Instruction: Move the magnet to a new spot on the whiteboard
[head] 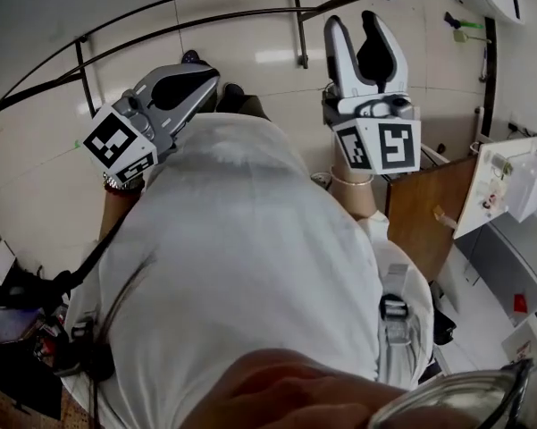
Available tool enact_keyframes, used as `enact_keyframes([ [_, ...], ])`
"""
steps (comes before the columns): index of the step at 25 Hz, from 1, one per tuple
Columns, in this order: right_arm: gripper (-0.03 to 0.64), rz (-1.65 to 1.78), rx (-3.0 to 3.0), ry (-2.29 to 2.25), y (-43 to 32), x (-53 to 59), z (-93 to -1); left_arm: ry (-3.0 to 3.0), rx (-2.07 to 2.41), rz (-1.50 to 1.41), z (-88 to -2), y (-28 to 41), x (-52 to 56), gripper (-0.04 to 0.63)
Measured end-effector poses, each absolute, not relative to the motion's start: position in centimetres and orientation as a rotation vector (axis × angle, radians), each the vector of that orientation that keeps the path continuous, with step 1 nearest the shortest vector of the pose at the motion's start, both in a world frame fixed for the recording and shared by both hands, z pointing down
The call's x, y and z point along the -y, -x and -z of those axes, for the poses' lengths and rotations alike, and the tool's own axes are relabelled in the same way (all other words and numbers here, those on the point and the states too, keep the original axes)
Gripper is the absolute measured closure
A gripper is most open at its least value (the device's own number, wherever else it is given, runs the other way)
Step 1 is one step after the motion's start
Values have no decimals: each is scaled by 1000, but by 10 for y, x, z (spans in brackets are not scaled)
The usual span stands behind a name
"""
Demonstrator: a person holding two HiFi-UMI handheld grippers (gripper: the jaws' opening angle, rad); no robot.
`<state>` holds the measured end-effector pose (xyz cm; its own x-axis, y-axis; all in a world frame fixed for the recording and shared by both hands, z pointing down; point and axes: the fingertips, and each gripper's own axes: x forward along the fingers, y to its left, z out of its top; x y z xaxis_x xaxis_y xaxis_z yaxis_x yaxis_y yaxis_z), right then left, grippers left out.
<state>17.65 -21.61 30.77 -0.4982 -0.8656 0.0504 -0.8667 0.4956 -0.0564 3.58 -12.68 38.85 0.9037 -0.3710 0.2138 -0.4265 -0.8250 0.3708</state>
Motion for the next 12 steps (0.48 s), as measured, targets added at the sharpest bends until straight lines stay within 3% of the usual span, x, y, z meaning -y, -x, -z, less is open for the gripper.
enact_keyframes([
  [12, 436, -26, 2862, -1424, -122, 164, -269, -2740, 755, -70, -337, 16, 100, 594],
])
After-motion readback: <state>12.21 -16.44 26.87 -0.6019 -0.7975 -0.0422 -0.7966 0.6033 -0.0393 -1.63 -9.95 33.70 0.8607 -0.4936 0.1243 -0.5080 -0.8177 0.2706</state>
